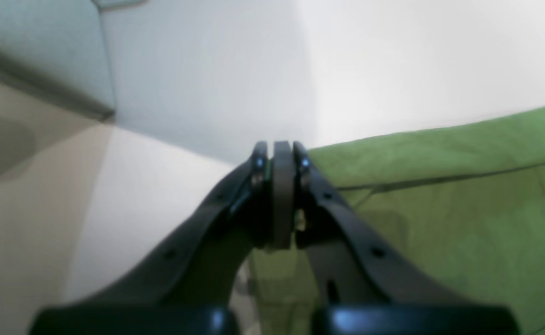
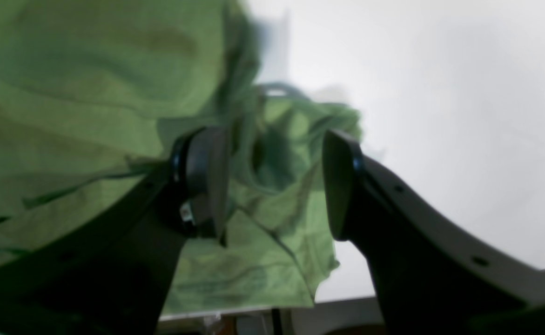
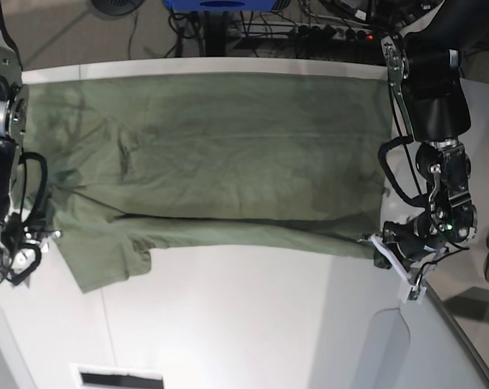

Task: Layout the t-shirt on the table in an organized manner, then fold the t-shirt properly
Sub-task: 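Hold the shirt edge with both grippers and stretch it taut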

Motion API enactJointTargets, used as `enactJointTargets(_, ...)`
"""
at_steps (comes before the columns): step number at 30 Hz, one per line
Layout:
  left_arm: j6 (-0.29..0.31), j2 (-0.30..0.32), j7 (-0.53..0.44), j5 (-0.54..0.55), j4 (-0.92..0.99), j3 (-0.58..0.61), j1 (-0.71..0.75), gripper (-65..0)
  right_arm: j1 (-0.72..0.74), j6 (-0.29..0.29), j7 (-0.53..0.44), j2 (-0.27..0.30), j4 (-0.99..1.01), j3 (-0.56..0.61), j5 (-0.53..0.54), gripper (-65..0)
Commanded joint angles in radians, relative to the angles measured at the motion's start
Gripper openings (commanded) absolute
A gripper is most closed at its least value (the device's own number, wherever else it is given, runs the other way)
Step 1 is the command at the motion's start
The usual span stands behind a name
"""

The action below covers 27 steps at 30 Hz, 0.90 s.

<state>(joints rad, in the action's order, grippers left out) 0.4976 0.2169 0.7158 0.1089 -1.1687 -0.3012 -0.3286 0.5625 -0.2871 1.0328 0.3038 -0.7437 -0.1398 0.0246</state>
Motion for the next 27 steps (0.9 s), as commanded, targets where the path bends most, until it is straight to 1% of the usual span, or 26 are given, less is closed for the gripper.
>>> enactJointTargets(1,-0.001,0.011,-0.022,0.012,-0.017,-0.002,-0.023,-65.0,0.044,0.002,-0.007,0.022,-0.004,-0.004,-0.005,-34.2)
enactJointTargets(9,-0.001,0.013,-0.023,0.012,-0.017,-0.002,-0.022,-65.0,0.063,0.002,-0.01,0.019,0.029,-0.004,-0.005,-33.8)
enactJointTargets(12,-0.001,0.013,-0.023,0.012,-0.017,-0.002,-0.022,-65.0,0.063,0.001,-0.012,-0.004,0.029,-0.002,-0.007,-33.8)
enactJointTargets(13,-0.001,0.013,-0.023,0.012,-0.017,-0.002,-0.022,-65.0,0.063,0.001,-0.013,-0.004,0.029,-0.002,-0.007,-33.8)
enactJointTargets(16,-0.001,0.013,-0.023,0.012,-0.02,-0.002,-0.022,-65.0,0.063,0.001,-0.042,-0.005,0.033,-0.002,-0.007,-33.8)
enactJointTargets(19,-0.001,0.013,-0.023,0.012,-0.018,-0.006,-0.022,-65.0,0.063,0.001,-0.065,-0.007,0.088,-0.002,-0.007,-34.1)
enactJointTargets(24,-0.001,0.013,-0.023,0.012,-0.018,-0.006,-0.022,-65.0,0.063,0.001,-0.162,-0.021,0.164,-0.002,-0.007,-34.2)
enactJointTargets(27,-0.001,0.013,-0.023,0.012,-0.018,-0.008,-0.022,-65.0,0.063,0.001,-0.179,-0.024,0.169,-0.002,-0.007,-34.2)
